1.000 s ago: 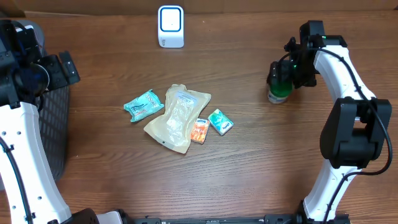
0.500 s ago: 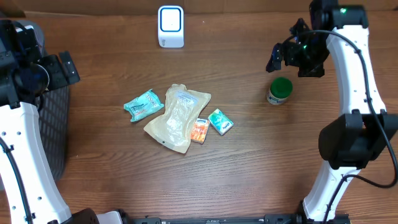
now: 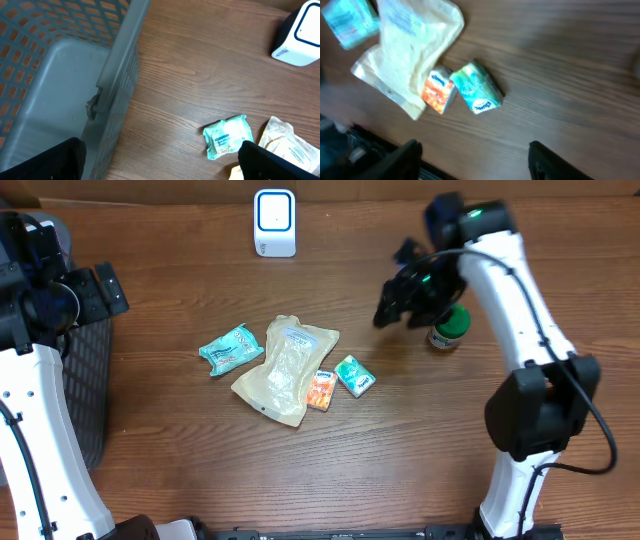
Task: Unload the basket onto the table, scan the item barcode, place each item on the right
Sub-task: 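Move the right gripper over the teal Kleenex tissue pack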
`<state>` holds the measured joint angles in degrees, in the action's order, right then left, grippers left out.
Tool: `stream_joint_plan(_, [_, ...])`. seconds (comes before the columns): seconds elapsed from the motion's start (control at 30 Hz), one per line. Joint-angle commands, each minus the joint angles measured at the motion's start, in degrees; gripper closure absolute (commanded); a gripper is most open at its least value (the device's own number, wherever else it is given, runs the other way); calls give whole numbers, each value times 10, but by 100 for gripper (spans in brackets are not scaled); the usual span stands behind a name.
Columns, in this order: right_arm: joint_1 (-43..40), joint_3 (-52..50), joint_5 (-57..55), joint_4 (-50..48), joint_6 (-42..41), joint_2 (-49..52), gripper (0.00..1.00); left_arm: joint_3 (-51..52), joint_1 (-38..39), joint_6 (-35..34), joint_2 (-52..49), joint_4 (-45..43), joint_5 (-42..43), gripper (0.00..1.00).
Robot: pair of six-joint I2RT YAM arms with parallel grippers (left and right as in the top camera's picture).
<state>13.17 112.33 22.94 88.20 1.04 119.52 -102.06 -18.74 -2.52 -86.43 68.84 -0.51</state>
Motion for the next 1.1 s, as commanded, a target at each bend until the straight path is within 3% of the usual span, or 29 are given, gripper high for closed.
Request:
stream_joint_plan(0.0, [18,-67,-10,-41,-13,-5,41,-12,0,13,-1,-1,-1,1])
stream_joint_plan(0.07, [27,-103,-9,-77,-42,-5,51,-12,0,13,-1,-1,-1,1])
stream_joint_plan(0.17, [42,-143,1,-120,-83,-5,75,-12,0,13,-1,-1,-1,0])
stream_joint_plan(0.37, [85,-196,1,-166,-147,-5,93,-12,0,13,-1,-1,-1,0])
stream_joint_plan(0.8, [145,-282,-21,-229,-228,-5,96,-12,0,13,-1,-1,-1,0])
stream_joint_plan(1.07, [127,-291,-139,-240,-270,-5,95,-12,0,13,-1,-1,-1,0])
